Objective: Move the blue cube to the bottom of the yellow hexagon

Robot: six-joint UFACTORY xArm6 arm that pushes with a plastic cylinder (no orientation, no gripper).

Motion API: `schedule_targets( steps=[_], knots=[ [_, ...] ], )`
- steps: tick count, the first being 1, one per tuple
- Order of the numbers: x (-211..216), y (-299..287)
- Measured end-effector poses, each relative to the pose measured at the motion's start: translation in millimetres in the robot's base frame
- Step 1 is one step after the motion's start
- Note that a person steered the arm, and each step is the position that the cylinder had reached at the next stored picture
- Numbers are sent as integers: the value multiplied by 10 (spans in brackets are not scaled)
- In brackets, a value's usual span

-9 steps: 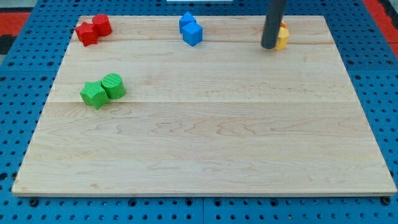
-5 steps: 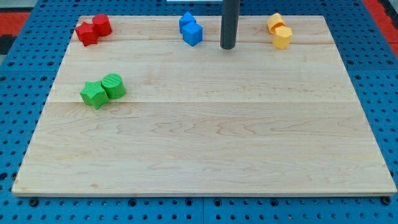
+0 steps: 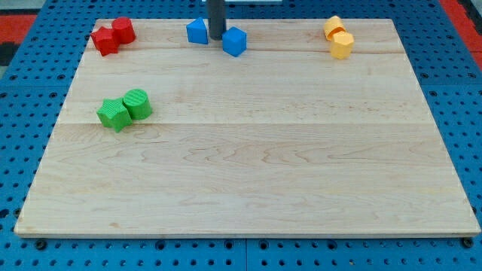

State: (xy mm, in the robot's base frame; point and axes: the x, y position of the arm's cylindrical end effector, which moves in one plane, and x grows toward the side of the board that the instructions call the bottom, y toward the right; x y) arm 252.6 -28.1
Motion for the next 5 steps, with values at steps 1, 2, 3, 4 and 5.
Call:
schedule_targets(
  steps=[1, 2, 3, 4, 5],
  knots=[
    [147, 333],
    [34, 542],
    [152, 876],
    [486, 1006],
    [503, 567]
  ],
)
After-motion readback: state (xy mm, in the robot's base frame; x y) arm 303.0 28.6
